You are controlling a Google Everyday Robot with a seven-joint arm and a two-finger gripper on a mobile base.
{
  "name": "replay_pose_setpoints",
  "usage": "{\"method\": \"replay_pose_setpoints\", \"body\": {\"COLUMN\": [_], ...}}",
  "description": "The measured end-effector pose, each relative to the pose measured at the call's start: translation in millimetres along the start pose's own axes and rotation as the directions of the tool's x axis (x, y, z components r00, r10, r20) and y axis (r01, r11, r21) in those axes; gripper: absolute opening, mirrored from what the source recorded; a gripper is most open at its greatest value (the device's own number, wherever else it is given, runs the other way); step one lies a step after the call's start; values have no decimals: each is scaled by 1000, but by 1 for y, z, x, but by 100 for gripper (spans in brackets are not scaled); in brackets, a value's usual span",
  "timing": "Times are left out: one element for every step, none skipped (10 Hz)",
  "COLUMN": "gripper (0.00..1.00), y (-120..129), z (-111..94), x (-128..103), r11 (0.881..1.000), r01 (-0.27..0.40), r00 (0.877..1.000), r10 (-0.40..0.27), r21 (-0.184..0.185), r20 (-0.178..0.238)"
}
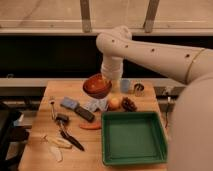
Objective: Stack bowls into tray
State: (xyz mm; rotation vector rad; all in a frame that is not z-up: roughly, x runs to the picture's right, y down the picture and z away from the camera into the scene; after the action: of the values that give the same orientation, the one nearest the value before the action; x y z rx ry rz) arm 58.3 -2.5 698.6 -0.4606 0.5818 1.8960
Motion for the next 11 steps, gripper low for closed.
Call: {"method": "replay_pose_setpoints", "body": {"gripper": [0, 0, 0, 0, 0, 0, 0, 0, 0, 0, 0], "y": [-23, -43, -57, -65, -70, -71, -69, -68, -69, -70, -71], "z": [6, 14, 28, 41, 46, 47, 47, 47, 47, 48, 55], "x": [12, 22, 35, 45, 50, 51, 51, 51, 51, 51, 53], "r11": [999, 994, 987, 980, 976, 975, 975, 976, 976, 975, 975], "r01": [-52, -103, -152, -190, -211, -214, -211, -210, -210, -213, -219], "r00": [999, 994, 988, 981, 976, 976, 976, 976, 976, 975, 972], "r10": [51, 102, 150, 186, 206, 210, 206, 205, 206, 209, 215], "r21": [-11, -26, -43, -56, -63, -65, -65, -66, -63, -54, -38], "r20": [-12, -24, -42, -58, -66, -67, -68, -68, -68, -76, -98]}}
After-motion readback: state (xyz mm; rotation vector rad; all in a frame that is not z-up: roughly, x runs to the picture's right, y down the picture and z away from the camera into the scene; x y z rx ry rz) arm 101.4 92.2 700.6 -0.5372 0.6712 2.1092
